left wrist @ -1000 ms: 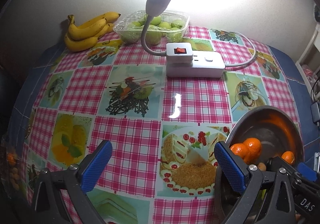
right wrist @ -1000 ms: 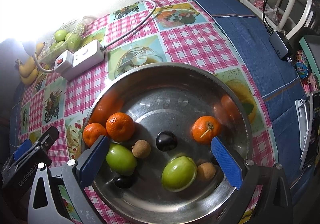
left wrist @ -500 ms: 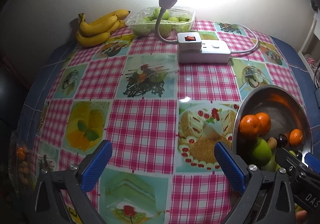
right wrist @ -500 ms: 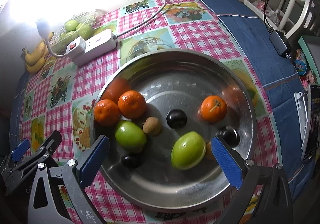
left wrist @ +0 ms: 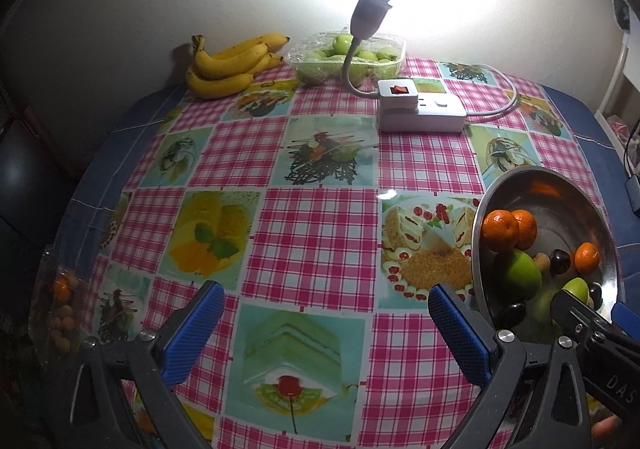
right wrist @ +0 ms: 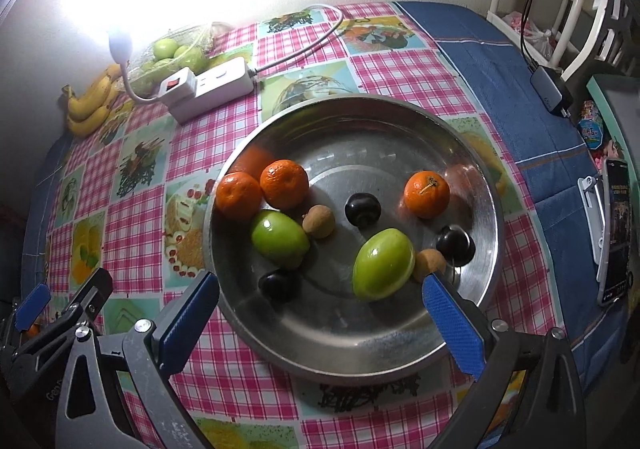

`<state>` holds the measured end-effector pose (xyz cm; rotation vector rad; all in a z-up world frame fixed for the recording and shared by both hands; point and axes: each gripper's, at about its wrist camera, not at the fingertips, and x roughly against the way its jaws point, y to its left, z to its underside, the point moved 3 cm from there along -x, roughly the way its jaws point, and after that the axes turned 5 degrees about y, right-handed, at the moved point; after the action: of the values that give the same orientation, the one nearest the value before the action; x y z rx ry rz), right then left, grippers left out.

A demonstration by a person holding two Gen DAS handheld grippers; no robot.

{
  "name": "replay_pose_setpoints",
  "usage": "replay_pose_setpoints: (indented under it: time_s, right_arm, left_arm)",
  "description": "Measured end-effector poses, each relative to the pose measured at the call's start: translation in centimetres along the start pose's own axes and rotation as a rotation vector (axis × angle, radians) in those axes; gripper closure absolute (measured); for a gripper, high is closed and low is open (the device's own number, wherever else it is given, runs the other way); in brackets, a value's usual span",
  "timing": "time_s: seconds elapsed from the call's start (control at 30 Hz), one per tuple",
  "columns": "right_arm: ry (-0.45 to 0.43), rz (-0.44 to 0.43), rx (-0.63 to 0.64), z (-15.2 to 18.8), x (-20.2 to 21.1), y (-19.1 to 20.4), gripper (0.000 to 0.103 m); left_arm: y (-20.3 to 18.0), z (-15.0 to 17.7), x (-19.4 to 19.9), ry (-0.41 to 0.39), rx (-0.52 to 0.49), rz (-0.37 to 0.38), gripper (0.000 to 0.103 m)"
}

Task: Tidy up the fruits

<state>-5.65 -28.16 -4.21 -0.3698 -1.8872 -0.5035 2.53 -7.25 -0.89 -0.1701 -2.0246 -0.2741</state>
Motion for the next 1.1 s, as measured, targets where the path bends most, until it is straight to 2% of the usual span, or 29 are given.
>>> replay_pose_setpoints:
  time_s: [0.47,1.1]
  right_arm:
    - [-0.026,0.002,0.021,2.7,1.9,0.2,0.001]
    - [-0.059,0.019,0.05,5.0,3.7,0.1,0.002]
  left_arm:
    - [1.0,2.0,2.5,-0.039,-0.028,-0.017,0.0]
    - [1.4,3.9,4.2,-0.049,-0.059,-0.039,0.0]
